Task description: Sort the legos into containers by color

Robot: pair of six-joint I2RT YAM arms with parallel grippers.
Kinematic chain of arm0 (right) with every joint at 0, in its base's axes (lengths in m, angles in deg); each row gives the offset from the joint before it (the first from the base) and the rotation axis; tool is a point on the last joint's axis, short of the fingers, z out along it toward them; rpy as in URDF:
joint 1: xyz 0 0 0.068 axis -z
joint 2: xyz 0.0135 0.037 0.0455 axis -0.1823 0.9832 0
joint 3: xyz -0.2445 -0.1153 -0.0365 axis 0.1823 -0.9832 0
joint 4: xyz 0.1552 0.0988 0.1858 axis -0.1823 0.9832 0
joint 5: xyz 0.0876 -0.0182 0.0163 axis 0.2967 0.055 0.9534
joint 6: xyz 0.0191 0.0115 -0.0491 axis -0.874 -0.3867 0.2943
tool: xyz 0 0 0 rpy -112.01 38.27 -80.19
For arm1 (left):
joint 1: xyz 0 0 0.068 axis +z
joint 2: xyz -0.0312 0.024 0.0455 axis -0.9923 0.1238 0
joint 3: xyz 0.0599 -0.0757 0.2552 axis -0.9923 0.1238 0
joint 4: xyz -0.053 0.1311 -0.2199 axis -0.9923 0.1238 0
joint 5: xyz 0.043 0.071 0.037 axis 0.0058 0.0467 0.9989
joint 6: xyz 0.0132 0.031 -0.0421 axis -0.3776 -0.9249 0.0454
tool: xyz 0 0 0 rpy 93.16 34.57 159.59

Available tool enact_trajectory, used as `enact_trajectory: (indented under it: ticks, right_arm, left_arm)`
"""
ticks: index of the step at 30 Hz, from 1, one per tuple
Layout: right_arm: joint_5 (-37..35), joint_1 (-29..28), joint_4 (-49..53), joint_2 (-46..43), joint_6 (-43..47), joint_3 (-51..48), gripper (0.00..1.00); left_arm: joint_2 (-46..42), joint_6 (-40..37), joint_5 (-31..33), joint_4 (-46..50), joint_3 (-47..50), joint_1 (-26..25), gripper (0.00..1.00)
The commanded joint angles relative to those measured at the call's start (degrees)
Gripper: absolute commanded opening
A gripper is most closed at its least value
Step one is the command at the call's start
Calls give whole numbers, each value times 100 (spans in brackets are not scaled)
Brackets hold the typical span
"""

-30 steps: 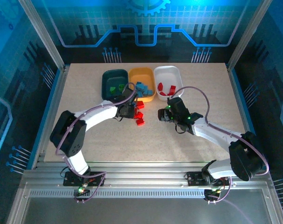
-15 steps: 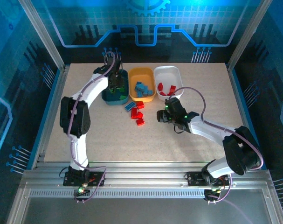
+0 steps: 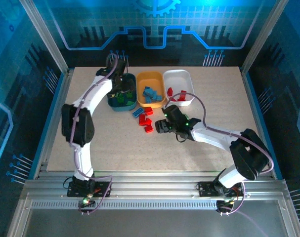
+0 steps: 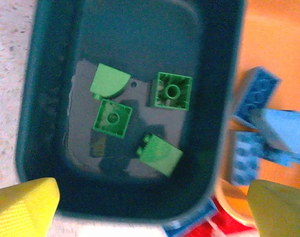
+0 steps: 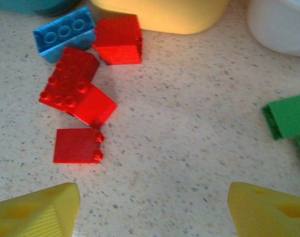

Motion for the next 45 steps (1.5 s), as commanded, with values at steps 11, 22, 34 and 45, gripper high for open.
enact_trajectory:
  ticks: [11, 22, 34, 45]
  right_arm:
    - [641, -488, 729, 1923, 136, 1529, 81]
    - [159, -588, 1366, 2633, 107, 2156, 55]
    - [-358, -477, 2086, 1028, 357, 2148, 40]
    - [-222, 1739, 2170, 2218, 341, 3861, 43]
  left_arm:
    - [-2136, 1207, -1342, -1144, 1964, -4, 99]
    - [-2420, 1016, -1716, -1046, 2007, 48, 99]
    - [-2890, 1429, -1766, -1687, 2834, 98, 99]
    - [-2480, 1677, -2367, -1813, 2884, 102, 99]
